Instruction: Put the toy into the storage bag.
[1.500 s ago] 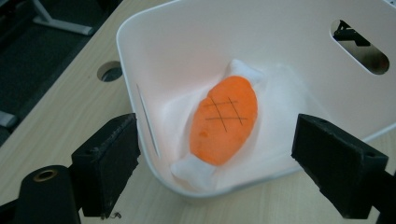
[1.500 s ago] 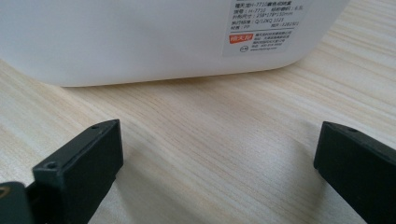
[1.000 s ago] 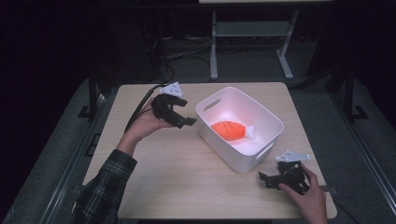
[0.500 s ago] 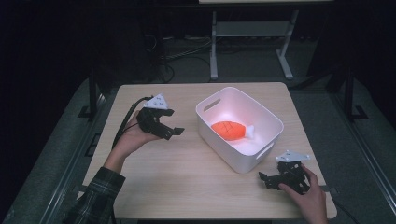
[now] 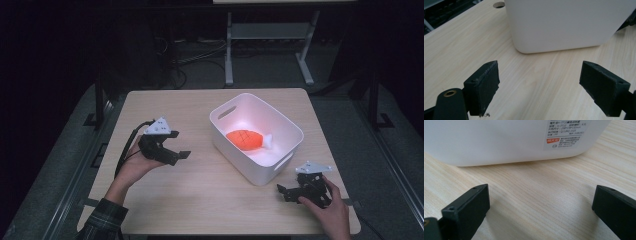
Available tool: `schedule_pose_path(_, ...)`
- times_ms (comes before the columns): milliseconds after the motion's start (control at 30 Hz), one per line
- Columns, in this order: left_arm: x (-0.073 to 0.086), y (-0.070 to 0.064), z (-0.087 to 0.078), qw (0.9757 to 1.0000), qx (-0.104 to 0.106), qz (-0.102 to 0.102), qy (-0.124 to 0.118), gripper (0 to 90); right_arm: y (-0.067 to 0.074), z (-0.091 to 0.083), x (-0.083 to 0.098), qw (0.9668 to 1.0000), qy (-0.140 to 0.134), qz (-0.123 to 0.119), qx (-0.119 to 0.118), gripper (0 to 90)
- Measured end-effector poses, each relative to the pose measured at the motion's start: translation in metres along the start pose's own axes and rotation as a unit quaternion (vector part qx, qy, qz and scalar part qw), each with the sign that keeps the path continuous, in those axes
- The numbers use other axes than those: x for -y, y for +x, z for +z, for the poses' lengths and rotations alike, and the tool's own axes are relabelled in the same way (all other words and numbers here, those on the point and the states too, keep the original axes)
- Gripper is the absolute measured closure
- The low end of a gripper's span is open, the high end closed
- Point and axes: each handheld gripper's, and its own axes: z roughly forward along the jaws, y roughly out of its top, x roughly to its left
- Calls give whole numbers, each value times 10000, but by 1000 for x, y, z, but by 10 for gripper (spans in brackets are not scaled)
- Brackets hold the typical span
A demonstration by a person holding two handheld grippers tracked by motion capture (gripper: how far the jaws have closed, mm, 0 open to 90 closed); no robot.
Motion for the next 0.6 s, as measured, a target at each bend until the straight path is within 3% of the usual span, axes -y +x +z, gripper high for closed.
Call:
schedule_pose_path(167, 16, -7, -4, 9999, -80, -70, -56, 152, 0, 0, 0, 10000, 0, -3, 0, 7)
schedule_pose_path(233, 20, -10, -5, 9999, -95, -94, 41, 152, 0, 0, 0, 10000, 0, -3, 1, 7)
schedule_pose_path(300, 27, -15, -7, 9998, -193, -57, -59, 154, 0, 0, 0, 10000, 0, -2, 1, 7)
schedule_pose_path(600, 58, -28, -11, 9989, -369, -229, -166, 154, 0, 0, 0, 10000, 1, -4, 0, 7)
